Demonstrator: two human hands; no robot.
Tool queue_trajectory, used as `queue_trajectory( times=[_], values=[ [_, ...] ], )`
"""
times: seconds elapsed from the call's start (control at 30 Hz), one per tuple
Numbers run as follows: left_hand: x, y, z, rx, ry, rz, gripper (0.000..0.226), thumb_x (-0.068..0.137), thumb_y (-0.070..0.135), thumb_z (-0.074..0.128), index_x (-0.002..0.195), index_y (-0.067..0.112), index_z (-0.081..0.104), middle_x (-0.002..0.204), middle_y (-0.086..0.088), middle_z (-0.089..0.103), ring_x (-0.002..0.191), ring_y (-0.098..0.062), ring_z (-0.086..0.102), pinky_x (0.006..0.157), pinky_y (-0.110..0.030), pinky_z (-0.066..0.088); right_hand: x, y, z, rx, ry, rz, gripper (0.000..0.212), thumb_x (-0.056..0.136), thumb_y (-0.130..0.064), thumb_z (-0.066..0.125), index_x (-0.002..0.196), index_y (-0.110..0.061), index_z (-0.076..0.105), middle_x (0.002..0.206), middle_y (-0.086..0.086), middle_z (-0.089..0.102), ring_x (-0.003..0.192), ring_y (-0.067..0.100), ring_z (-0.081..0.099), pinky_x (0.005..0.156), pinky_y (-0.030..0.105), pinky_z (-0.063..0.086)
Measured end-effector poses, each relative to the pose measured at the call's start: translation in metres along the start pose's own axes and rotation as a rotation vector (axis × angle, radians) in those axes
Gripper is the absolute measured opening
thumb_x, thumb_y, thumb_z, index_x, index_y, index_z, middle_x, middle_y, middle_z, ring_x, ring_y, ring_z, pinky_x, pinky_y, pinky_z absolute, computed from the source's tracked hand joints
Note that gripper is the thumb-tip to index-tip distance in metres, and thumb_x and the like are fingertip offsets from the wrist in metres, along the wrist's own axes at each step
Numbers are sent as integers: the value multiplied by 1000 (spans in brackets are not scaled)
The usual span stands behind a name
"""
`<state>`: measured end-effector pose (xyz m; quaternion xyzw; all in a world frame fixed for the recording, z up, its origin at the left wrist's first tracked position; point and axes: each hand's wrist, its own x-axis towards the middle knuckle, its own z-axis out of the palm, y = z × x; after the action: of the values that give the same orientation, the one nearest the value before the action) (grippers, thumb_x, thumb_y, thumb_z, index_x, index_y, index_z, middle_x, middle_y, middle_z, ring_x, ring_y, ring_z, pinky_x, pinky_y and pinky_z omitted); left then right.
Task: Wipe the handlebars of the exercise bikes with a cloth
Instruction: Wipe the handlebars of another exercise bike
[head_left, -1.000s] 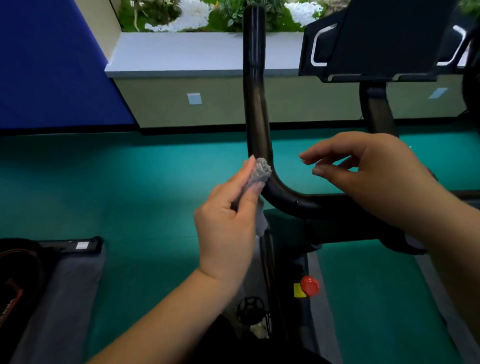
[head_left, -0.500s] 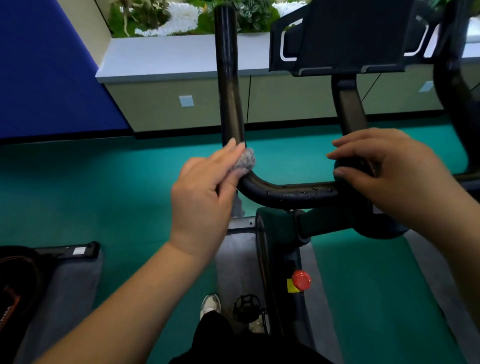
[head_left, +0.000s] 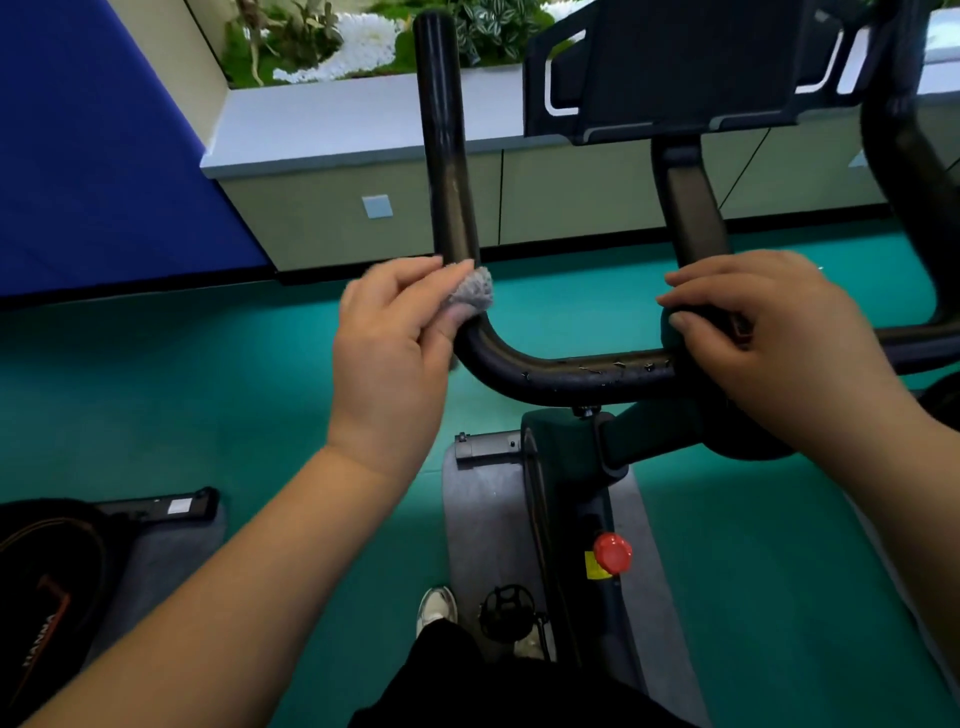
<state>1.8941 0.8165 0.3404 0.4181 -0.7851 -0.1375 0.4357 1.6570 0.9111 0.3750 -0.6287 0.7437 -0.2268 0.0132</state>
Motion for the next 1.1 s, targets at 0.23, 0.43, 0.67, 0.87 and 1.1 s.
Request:
queue_trajectory(
  times=[0.23, 0.43, 0.67, 0.87, 1.1],
  values=[
    [-27, 24, -1, 44, -90, 136, 24, 89, 17, 60, 110, 10, 70, 101, -3, 62, 94, -23, 51, 90, -16, 32, -5, 1, 0, 52, 50, 10, 19, 87, -20, 63, 103, -17, 73, 114, -4, 66, 112, 17, 55, 97, 20, 32],
    [-20, 25, -4, 2, -177, 183, 23, 89, 25, 62, 109, 16, 71, 99, 1, 64, 90, -21, 55, 84, -25, 41, -6, 5, 5, 83, 81, 5, 19, 88, -21, 62, 103, -18, 72, 116, -6, 66, 114, 16, 54, 98, 18, 32],
    [-15, 32, 2, 134, -193, 293, 30, 86, 43, 64, 107, 23, 72, 88, 10, 69, 92, -22, 54, 86, -41, 42, -7, 7, 7, 103, 103, 5, 18, 88, -22, 62, 103, -20, 72, 115, -7, 66, 113, 13, 54, 96, 15, 31],
    [-19, 23, 4, 11, -322, 285, 27, 89, 29, 60, 113, 18, 66, 98, -2, 65, 110, -19, 58, 110, -52, 32, -8, 8, 8, 113, 111, 1, 20, 87, -25, 59, 102, -21, 72, 114, -7, 66, 112, 13, 54, 96, 15, 31],
    [-8, 46, -23, -34, -230, 298, 24, 90, 15, 62, 112, 8, 69, 99, -7, 62, 86, -17, 58, 72, -28, 51, -6, 7, 8, 111, 124, 5, 18, 87, -23, 61, 100, -21, 73, 113, -7, 67, 109, 10, 52, 94, 13, 29]
  ],
)
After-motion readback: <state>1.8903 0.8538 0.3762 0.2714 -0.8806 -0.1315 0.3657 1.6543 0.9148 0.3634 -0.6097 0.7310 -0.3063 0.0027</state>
